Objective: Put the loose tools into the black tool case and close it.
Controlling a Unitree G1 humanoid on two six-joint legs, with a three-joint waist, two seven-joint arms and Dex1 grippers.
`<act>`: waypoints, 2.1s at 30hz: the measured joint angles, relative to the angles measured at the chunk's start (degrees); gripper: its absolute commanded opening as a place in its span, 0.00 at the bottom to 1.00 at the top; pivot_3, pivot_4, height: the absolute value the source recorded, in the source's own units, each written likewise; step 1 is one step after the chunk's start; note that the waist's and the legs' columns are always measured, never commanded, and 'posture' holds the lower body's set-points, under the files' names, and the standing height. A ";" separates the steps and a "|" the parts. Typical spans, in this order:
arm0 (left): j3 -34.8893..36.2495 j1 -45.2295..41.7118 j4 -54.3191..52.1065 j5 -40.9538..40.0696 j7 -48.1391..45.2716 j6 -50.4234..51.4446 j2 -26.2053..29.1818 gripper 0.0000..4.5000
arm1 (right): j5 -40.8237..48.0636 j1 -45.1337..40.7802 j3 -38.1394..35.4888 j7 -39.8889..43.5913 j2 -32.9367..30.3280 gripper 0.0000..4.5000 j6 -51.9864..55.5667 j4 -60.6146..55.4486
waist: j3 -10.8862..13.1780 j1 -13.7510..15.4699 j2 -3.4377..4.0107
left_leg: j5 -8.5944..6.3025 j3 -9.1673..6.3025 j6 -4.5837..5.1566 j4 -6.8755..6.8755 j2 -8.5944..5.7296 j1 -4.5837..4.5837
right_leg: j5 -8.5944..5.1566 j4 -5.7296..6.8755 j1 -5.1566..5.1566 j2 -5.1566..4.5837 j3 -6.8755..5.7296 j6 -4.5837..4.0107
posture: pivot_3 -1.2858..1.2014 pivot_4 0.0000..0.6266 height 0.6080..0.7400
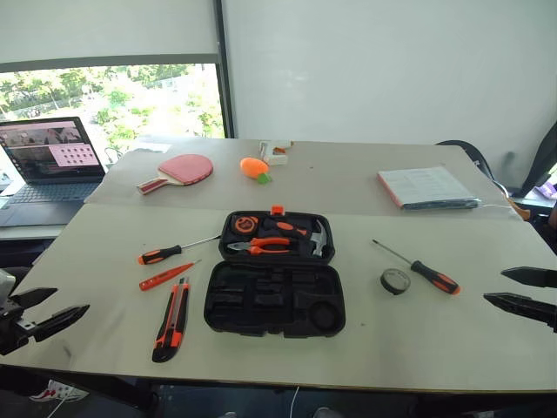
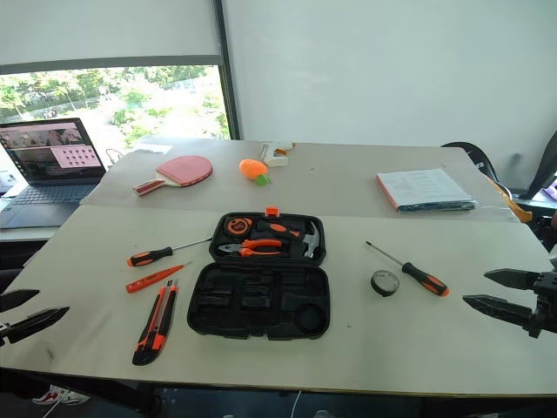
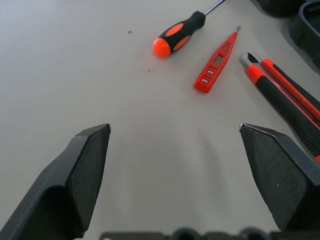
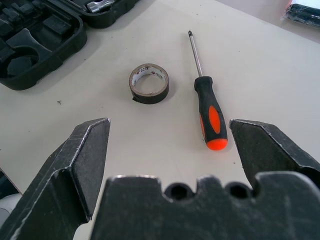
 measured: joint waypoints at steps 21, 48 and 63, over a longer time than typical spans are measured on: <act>-36.05 -44.53 22.07 14.44 -7.91 -9.35 4.44 0.99 | 5.49 -6.33 4.30 -7.58 3.37 0.99 5.87 -23.87 | 0.00 -0.06 0.04 | 0.23 0.05 -0.17 0.21 -0.14 -0.04 | 0.27 0.42 -0.05 0.29 0.00 -0.08 | 0.52 0.24 1.00; -56.42 -78.53 74.33 44.52 -9.31 -36.08 -9.24 0.20 | 23.67 -20.58 15.17 -24.25 5.08 1.00 18.55 -47.66 | 0.22 0.22 -0.35 | 0.10 -0.26 0.05 1.33 -0.19 -0.70 | 0.37 0.84 -0.20 0.15 -0.18 0.24 | 0.52 0.24 1.00; -49.02 -87.89 64.79 36.72 -21.95 -32.09 -11.62 0.20 | 23.67 -15.77 13.75 -25.37 4.99 1.00 18.98 -48.60 | 0.40 1.16 -0.66 | 0.05 -0.58 0.11 1.98 -0.23 -1.27 | 0.48 0.95 -0.21 0.06 -0.51 0.42 | 0.52 0.24 1.00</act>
